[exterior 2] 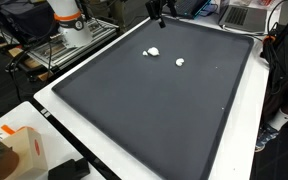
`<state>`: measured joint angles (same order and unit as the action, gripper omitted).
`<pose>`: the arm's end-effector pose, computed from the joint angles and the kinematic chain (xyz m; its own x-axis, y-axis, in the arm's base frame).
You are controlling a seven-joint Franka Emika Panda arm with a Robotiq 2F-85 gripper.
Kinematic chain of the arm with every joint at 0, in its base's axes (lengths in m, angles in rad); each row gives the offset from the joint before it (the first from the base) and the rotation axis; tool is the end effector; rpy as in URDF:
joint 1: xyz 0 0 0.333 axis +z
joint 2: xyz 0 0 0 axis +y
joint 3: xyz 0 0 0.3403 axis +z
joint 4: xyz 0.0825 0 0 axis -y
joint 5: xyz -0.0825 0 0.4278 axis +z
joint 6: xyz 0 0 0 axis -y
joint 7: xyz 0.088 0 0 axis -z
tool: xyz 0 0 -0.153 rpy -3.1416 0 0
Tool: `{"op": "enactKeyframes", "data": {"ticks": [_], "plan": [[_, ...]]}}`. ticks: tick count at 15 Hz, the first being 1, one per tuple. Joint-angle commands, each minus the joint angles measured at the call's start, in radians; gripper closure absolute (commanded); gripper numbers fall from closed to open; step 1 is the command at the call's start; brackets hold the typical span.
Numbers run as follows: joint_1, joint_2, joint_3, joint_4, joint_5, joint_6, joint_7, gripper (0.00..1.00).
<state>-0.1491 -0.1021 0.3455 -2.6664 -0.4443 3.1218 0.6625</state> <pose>0.4823 0.1303 0.2745 0.8523 -0.0344 0.5219 0.0045 -0.9973 -0.0730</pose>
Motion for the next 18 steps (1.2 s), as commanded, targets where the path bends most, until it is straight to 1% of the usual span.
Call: {"op": "enactKeyframes", "data": {"ticks": [1, 3, 6, 10, 13, 14, 18], "plan": [[0.033, 0.07, -0.001, 0.043, 0.02, -0.055, -0.055, 0.0], [0.053, 0.097, 0.001, 0.06, 0.052, -0.078, -0.101, 0.0], [0.061, 0.115, 0.009, 0.09, 0.083, -0.101, -0.142, 0.0], [0.069, 0.125, 0.032, 0.136, 0.2, -0.174, -0.257, 0.0], [0.054, 0.108, 0.019, 0.185, 0.222, -0.246, -0.248, 0.0], [0.06, 0.118, 0.023, 0.159, 0.187, -0.19, -0.229, 0.0], [0.058, 0.121, 0.022, 0.172, 0.188, -0.197, -0.23, 0.0]]}}
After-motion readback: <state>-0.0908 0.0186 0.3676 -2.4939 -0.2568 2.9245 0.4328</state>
